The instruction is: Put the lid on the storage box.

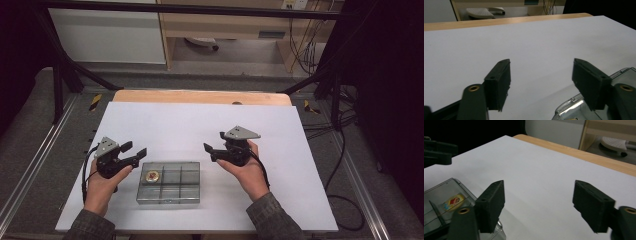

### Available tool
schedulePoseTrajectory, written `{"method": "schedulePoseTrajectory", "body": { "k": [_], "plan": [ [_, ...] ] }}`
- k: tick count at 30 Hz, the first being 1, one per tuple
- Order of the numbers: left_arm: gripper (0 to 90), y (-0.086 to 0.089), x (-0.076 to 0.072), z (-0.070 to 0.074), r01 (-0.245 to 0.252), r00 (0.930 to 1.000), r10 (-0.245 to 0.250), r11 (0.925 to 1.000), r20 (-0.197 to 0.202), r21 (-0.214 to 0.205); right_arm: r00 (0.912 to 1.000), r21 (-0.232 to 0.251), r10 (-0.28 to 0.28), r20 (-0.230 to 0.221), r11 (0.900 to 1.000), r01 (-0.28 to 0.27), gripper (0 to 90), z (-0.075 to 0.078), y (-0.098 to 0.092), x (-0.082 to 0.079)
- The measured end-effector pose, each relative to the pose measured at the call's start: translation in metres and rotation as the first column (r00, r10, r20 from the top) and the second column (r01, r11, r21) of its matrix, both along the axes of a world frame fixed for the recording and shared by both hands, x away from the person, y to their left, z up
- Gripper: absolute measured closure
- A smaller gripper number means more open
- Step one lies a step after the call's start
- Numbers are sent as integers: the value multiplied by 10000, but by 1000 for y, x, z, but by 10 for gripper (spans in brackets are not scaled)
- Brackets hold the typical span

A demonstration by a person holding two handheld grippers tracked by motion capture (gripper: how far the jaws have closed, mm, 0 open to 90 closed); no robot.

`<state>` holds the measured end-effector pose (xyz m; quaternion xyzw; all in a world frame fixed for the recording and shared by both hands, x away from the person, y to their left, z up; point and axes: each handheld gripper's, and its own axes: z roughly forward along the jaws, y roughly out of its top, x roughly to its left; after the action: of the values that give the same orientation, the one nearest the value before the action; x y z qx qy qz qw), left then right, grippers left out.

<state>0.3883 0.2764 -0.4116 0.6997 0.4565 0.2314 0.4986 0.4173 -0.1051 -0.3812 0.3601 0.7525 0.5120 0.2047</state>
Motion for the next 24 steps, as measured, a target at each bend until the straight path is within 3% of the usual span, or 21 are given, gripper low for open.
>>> {"method": "schedulePoseTrajectory", "body": {
  "k": [7,10,18,24],
  "plan": [
    [150,5,-3,-1,50,9995,-62,9993,-313,-381,9989,56,-396,263,9992,395,66,8,-19,-1],
    [125,8,-5,0,98,9994,-113,9989,-320,-466,9982,318,-535,267,9981,527,58,10,-29,-4],
    [107,11,-13,2,184,9994,-198,9986,-289,-489,9985,-25,-399,381,9992,400,40,9,-55,-18],
    [101,14,-21,2,206,9996,-213,9990,-179,-397,9971,-18,-709,265,9975,709,42,2,-80,-30]
  ]
}}
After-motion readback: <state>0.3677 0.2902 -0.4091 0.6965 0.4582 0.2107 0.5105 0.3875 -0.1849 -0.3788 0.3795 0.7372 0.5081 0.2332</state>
